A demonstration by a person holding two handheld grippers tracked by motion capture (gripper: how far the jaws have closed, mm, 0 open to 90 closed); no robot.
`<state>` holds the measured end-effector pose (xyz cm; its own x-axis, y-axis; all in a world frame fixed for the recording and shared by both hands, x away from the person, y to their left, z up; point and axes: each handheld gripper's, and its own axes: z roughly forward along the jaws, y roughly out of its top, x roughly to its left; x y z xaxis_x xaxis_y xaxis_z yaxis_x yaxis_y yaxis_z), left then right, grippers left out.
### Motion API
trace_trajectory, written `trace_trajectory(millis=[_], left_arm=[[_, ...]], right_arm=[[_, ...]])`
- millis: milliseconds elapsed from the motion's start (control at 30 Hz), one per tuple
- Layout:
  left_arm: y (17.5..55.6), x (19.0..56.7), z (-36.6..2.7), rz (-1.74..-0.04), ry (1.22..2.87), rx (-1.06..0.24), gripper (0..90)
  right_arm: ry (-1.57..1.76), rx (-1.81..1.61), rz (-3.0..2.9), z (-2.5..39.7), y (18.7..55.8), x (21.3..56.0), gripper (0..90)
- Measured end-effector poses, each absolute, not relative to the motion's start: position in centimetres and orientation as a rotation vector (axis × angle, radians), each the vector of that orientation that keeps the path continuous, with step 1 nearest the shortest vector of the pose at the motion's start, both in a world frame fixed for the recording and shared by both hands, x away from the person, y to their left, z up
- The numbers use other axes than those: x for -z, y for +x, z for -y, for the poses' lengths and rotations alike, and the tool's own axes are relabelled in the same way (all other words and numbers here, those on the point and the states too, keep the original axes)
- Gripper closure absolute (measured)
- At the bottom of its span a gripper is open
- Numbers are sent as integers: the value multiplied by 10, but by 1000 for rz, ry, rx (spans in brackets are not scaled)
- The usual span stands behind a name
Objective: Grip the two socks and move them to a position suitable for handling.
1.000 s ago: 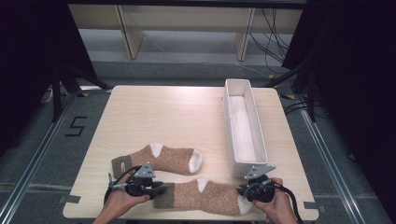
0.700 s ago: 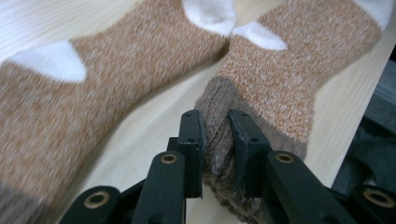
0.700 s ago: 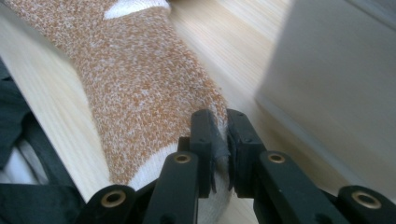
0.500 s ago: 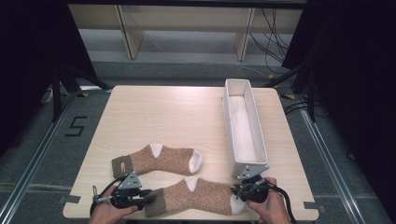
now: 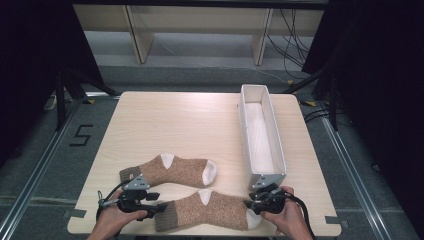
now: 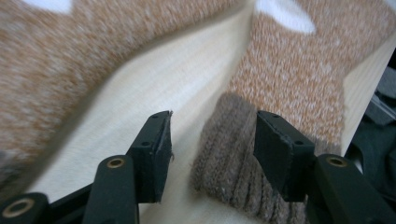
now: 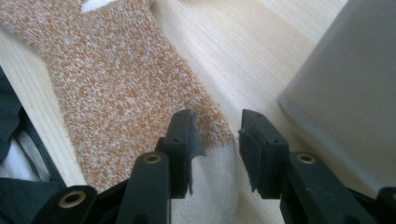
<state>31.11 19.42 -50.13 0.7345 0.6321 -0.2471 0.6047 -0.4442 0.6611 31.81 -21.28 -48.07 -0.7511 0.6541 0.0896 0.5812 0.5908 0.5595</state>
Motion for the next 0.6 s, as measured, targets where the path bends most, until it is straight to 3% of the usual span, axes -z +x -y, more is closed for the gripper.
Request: trace_trajectory(millis=[233, 467, 600], left_arm=[[309, 507, -191, -918, 2208, -26, 486], [305, 503, -188, -846, 2254, -65, 690], [303, 503, -188, -853, 2226, -74, 734]], right_arm=[[1071, -827, -2721, 214, 320, 486, 628], [1072, -851, -2724, 213, 317, 490, 701], [1042, -862, -2734, 213, 318, 491, 779]])
